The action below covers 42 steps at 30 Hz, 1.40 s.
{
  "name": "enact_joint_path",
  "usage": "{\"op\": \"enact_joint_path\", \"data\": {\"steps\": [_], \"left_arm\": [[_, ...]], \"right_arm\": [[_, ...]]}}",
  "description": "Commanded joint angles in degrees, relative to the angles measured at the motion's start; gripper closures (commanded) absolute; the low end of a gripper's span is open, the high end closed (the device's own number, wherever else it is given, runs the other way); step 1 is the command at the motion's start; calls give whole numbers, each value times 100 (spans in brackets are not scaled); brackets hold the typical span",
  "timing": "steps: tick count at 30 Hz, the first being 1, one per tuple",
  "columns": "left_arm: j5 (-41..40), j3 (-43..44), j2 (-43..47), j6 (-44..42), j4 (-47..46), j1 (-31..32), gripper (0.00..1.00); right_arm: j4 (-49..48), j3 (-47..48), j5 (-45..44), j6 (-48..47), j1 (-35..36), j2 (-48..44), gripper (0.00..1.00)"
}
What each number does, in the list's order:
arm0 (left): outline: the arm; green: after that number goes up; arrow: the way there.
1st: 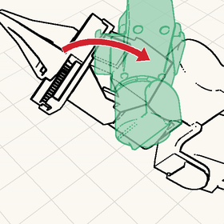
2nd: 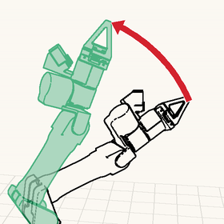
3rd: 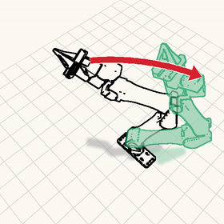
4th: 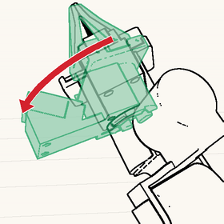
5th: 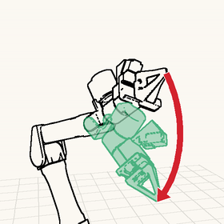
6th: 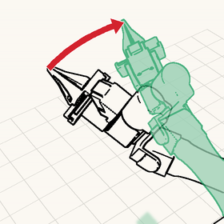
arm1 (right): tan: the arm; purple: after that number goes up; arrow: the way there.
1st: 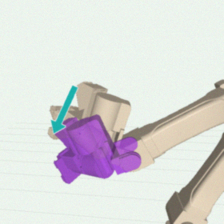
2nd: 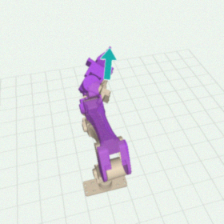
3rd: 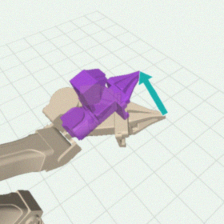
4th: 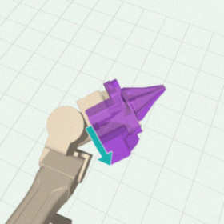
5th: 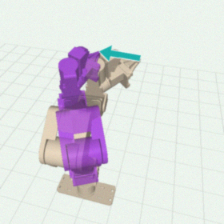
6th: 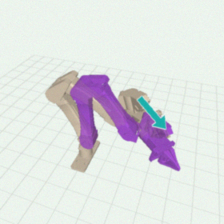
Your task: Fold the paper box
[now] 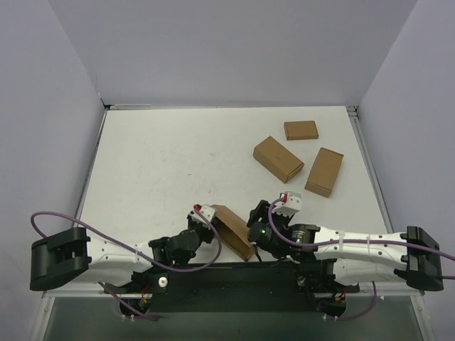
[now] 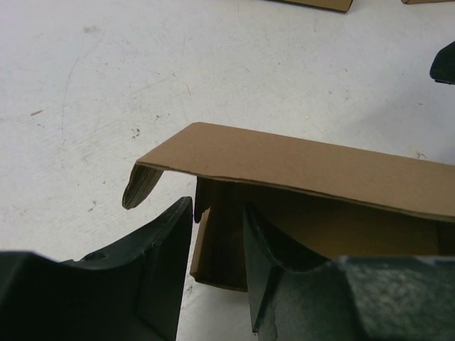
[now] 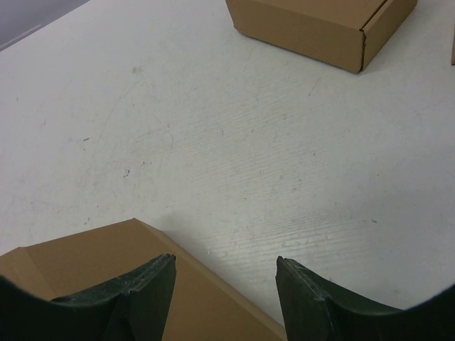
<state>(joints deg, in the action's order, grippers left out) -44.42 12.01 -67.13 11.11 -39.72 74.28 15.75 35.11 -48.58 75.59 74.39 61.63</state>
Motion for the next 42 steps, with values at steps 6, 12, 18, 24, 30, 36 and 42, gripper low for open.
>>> {"op": "enact_joint_path", "data": {"steps": [6,12,18,24,30,36,42], "left_arm": [[496,-23,1649,857,2318,8,46],[760,204,2845,1208,3567,-19,42],[1365,1144,3671,1656,5183,-291,42],[1208,2392,3849,1474,5748,-440,42],[2795,3483,2321,1191,5327,-1360,43],[4327,3055,1221,1621,4185,-1952,49],[4776,2054,956,2113,3718,-1961,56]], "right_arm": [[306,30,-424,149,128,-54,42],[385,92,-495,43,172,-37,41],[412,171,-565,-149,251,-107,43],[420,259,-679,-273,506,-98,49],[508,426,-793,-334,752,-63,56],[947,751,-978,-106,1050,270,56],[1105,918,-698,52,1297,613,57]]}}
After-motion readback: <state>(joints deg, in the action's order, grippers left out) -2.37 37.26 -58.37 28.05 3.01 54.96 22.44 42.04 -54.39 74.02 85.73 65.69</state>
